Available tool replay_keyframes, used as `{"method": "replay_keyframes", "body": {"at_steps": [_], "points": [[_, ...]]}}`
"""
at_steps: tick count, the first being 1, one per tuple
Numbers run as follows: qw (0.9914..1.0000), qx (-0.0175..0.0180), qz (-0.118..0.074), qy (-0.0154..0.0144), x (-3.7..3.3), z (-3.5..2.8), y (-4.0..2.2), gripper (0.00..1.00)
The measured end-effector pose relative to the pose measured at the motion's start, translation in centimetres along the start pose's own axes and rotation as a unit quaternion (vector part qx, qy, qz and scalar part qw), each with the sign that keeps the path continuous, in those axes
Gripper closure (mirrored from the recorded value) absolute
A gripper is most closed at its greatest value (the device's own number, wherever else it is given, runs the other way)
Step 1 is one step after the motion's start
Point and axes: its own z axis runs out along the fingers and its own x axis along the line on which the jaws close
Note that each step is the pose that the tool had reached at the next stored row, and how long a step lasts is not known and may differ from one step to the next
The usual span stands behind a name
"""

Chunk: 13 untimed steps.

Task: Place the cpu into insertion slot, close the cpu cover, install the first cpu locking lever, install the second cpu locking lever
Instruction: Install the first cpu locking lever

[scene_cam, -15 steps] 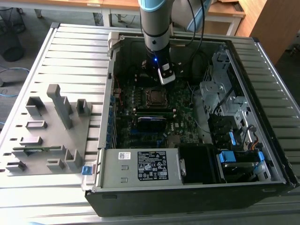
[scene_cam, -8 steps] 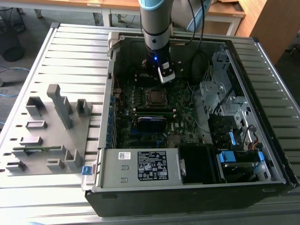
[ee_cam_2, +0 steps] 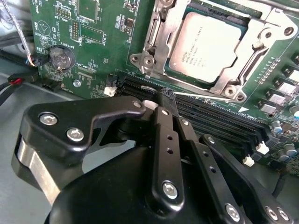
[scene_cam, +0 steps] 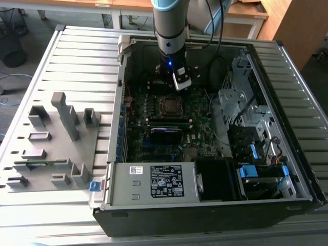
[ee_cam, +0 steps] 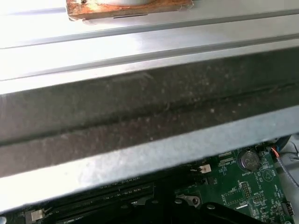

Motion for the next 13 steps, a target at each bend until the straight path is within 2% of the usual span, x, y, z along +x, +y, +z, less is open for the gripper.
{"method": "replay_keyframes", "body": {"at_steps": [9, 13], "points": [[0.99999, -0.0012, -0.001, -0.0035, 0.15, -0.02, -0.02, 0.90], [0.99998, -0.0020, -0.001, -0.0066, 0.53, -0.09, -0.10, 0.90]]}}
